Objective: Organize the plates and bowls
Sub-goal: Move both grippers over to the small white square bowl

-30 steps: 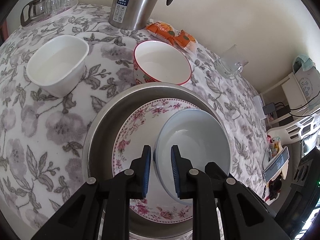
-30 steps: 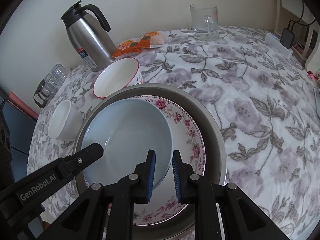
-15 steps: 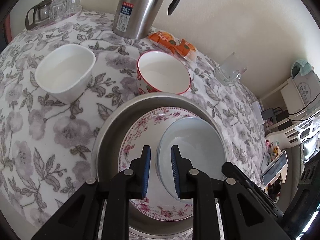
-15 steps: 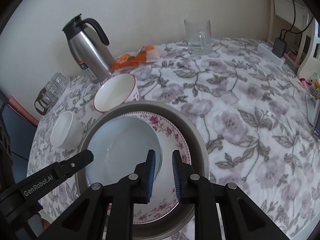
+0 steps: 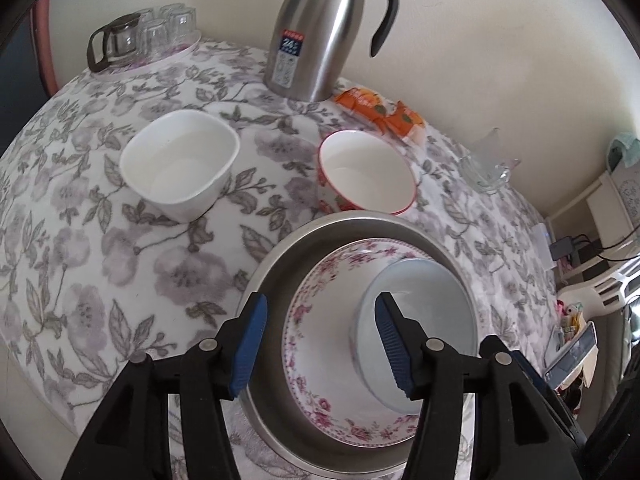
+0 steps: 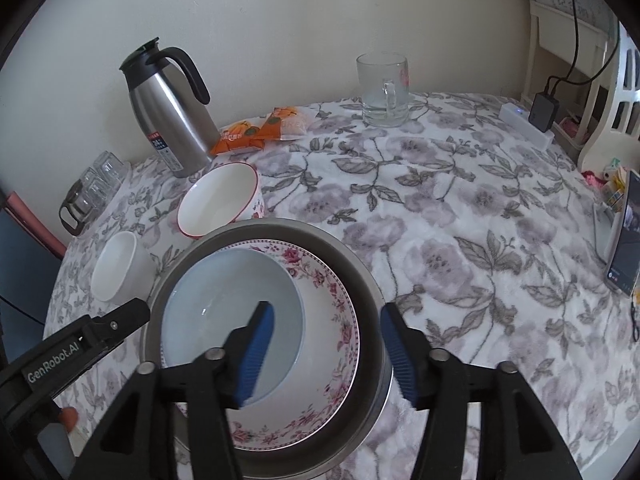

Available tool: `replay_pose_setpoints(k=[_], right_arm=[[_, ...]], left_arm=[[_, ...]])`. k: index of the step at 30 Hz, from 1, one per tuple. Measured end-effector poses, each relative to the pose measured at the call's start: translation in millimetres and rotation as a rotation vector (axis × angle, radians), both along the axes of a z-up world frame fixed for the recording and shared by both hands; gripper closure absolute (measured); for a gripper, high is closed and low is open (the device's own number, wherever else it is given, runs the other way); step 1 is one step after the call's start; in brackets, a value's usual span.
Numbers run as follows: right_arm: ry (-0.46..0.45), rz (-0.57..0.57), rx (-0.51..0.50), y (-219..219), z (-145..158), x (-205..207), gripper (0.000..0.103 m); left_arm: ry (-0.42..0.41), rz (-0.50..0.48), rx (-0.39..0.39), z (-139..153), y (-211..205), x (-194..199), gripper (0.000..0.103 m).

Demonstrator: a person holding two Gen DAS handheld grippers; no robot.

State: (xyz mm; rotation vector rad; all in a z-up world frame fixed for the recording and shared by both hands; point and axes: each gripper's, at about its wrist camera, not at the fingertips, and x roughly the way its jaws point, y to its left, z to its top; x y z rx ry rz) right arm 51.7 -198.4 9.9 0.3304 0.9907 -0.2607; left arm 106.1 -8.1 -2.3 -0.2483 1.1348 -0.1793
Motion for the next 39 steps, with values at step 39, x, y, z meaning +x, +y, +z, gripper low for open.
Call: replay_pose_setpoints(k=[39], right_arm=[[-0.136,0.109,-0.029,50,18,14,0.0]], left_arm=[[-0.074,0.383,0.151,6,114,14,0.008]])
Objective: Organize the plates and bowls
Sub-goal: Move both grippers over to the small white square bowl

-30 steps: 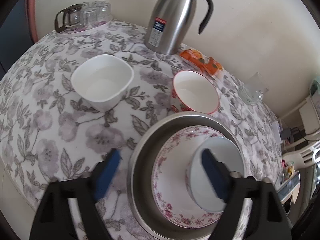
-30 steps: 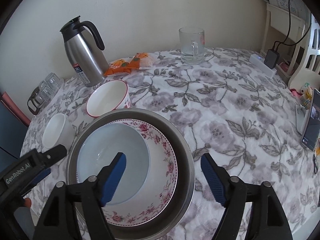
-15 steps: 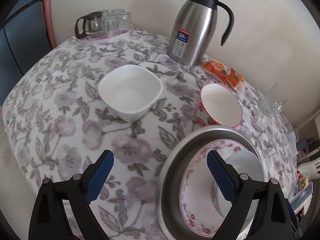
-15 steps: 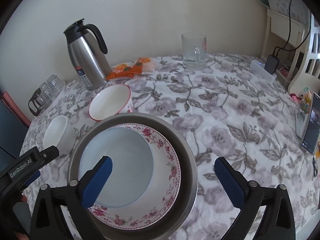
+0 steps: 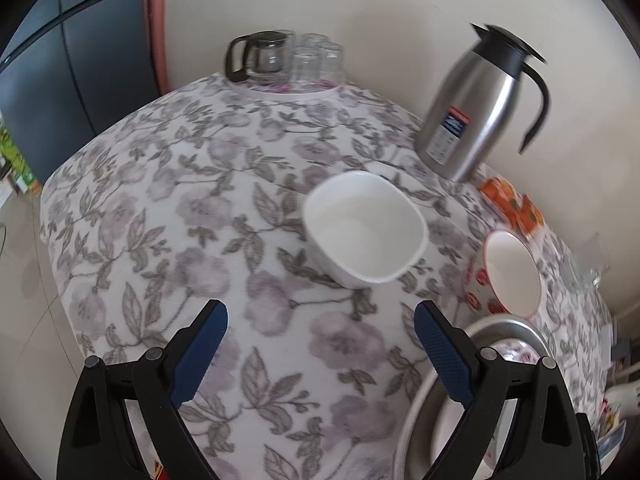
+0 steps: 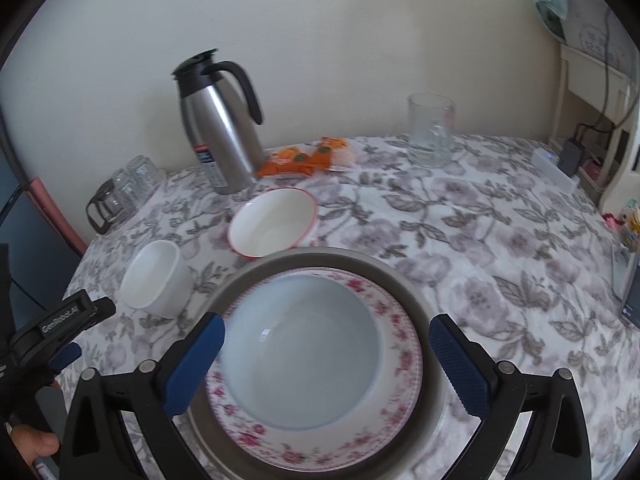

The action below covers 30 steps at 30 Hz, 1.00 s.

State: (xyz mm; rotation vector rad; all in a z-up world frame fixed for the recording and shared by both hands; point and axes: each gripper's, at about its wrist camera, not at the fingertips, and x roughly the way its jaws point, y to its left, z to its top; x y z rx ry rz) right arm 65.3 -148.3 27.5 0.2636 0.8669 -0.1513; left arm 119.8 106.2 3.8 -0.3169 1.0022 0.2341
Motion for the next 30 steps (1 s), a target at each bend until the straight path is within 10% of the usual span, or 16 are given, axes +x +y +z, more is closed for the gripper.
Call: replay_pose_setpoints(k=[30], right_arm=[[-0.037,0.149,0.003,81,-6,48,0.0]], left_arm=[[-0.021,0.136,-0.113,-17,84,14,0.008]])
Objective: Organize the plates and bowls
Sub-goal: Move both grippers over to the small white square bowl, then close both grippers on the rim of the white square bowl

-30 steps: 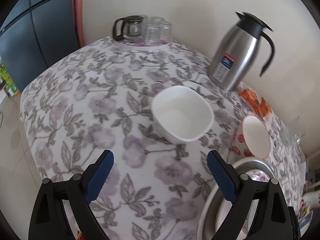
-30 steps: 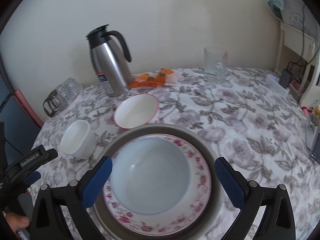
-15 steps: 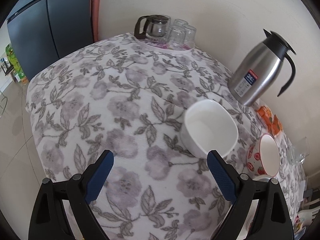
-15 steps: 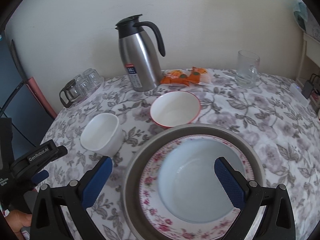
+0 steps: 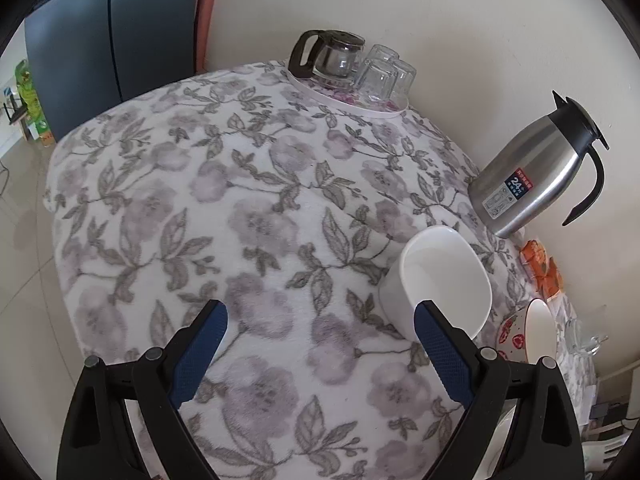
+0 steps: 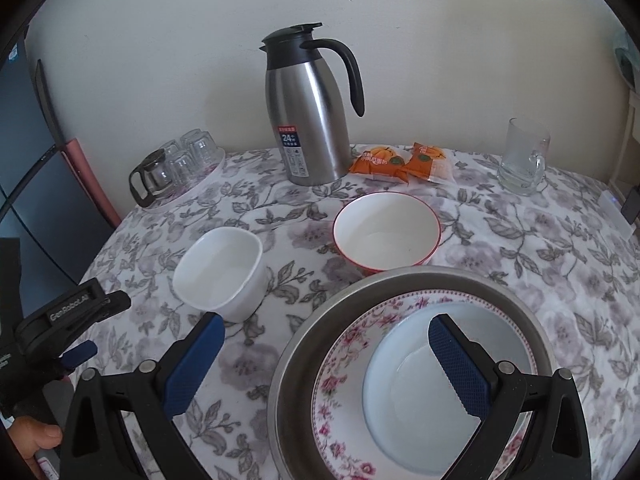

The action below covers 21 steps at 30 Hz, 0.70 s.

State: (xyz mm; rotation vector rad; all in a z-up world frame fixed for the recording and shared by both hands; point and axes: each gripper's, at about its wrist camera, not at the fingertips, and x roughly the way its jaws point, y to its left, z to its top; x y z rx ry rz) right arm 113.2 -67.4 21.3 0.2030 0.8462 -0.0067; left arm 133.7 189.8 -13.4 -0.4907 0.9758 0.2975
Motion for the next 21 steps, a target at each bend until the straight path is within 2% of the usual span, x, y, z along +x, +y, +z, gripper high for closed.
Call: replay_pose_setpoints(k=[5,7,11,16,21], right_arm=[[-0.012,0.009,0.016,6,4,14,0.0],[-0.006,0.015,0.013,12,4,22,0.0],[0.02,0.018,0.024,20,-1,38,0.009],[0.049,0.029,0.026,33,-9,55,0.011],[0.073,0.041,0.019,46,-15,71,0.017]], left_arm=[[-0.009,-0.059,-0.053,-2,-2,16,0.008],[-0.015,-0.075,-0.044,-1,-5,22,0.008],[-0.017,-0.086,-0.051,-5,-6,36,0.008],[-0.003,-0.073,-0.081,-14,-1,51,0.008],[-0.013,-0.075,-0.108,-19,2,62,0.009]])
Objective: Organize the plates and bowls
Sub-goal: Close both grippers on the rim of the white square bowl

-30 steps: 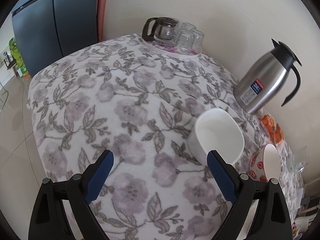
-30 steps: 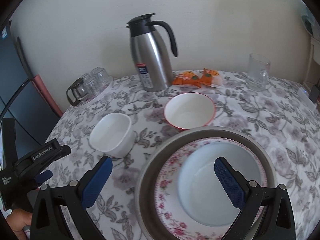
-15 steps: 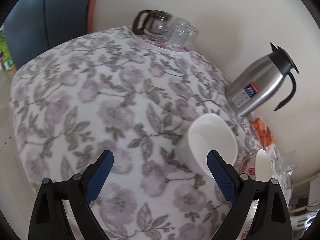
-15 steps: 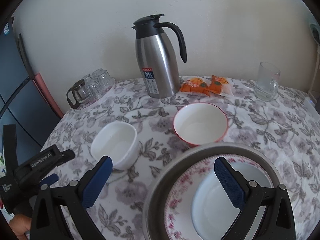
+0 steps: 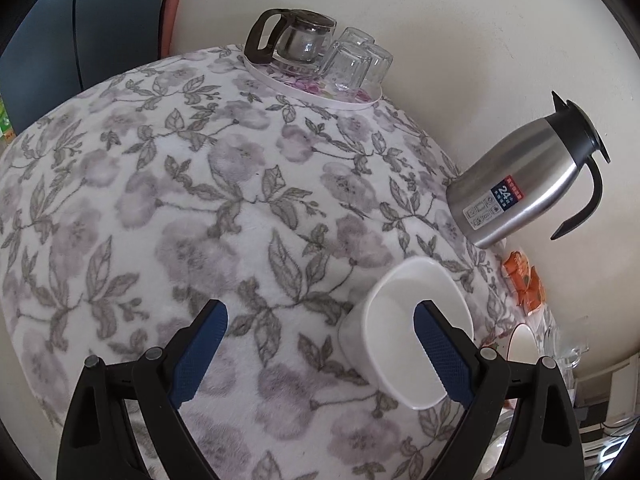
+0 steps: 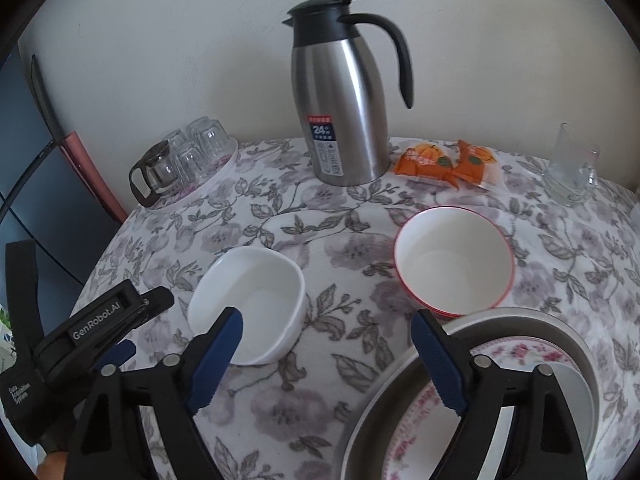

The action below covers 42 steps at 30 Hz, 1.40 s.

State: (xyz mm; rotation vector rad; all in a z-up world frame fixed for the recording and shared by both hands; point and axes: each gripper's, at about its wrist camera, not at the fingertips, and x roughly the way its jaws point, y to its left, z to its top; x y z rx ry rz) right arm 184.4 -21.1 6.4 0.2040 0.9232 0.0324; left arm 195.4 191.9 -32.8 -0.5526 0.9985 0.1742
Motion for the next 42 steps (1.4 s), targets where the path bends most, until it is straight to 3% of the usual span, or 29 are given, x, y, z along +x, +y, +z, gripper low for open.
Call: replay_pose_setpoints(k=[11,17,19,32,37,42], right_arm=[[0.088,0.033,-0.013,25,-30,24,0.026],[0.136,0.009,-0.014,25,-50,32,0.034],[0.152,0.005,-0.012,25,-56,34,0.037],[0.19,0.016,-0.041,32,-72,46,0.048],[0.184,0.044,-0.021,36,-73,48,0.059],[0.171,0.08,-0.028,43,-72,46,0.073]], left_arm=[[0.021,0.0,-0.048,-19,8,15,0.009],[0.004,-0.047,-0.05,-24,0,27,0.012],[0.008,-0.064,-0.052,-26,-3,31,0.019],[0.047,-0.109,-0.095,-50,-12,48,0.04],[0.042,-0.147,-0.118,-53,-19,51,0.064],[0.028,-0.181,-0.116,-50,-25,52,0.082]])
